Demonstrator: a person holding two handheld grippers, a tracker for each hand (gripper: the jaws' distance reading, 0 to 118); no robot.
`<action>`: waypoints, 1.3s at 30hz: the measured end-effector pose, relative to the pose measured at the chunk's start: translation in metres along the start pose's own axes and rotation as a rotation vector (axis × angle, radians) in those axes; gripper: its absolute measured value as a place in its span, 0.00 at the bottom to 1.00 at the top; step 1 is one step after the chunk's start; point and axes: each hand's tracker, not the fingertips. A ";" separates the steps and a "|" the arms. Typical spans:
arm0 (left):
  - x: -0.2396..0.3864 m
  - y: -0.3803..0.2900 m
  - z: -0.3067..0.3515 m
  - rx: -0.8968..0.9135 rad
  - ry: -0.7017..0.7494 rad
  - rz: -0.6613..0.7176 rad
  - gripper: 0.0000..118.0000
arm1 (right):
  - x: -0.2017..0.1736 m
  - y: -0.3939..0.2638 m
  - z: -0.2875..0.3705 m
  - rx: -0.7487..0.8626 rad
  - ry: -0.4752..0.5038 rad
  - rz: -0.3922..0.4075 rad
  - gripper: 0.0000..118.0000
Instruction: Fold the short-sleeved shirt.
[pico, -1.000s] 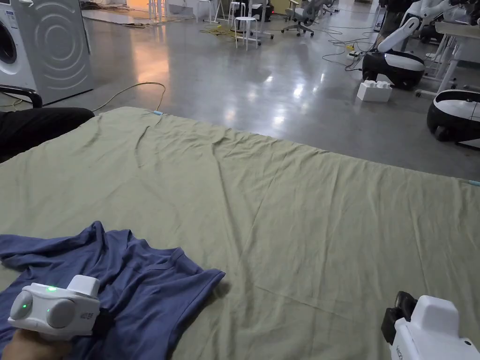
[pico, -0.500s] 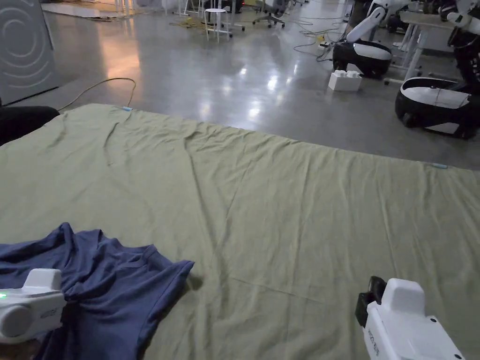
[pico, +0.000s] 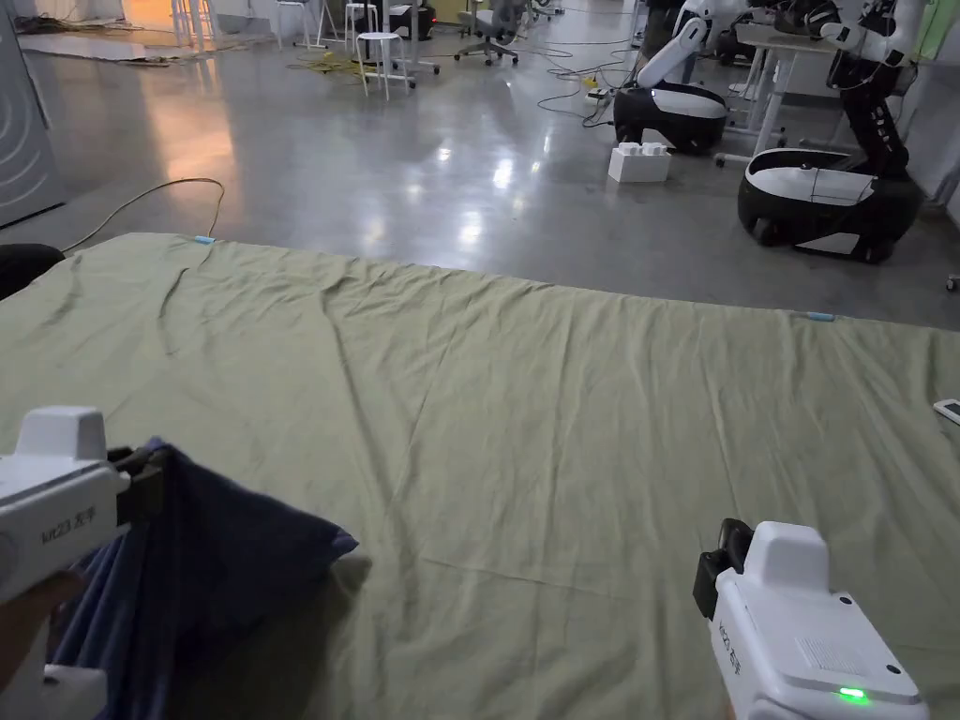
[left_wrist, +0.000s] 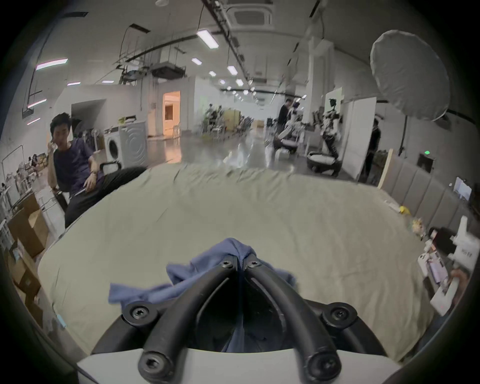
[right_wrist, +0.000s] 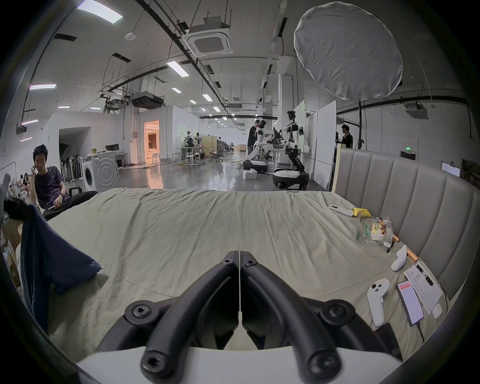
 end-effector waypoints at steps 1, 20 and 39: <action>0.010 0.011 0.003 0.032 -0.024 0.004 0.03 | 0.003 0.000 0.001 0.004 -0.003 -0.002 0.01; 0.258 0.087 -0.003 0.175 -0.473 -0.194 0.02 | 0.095 0.004 0.040 0.046 -0.152 -0.082 0.01; 0.354 -0.109 -0.037 -0.196 -0.660 -0.233 0.51 | 0.127 -0.015 0.054 -0.008 -0.212 -0.090 0.01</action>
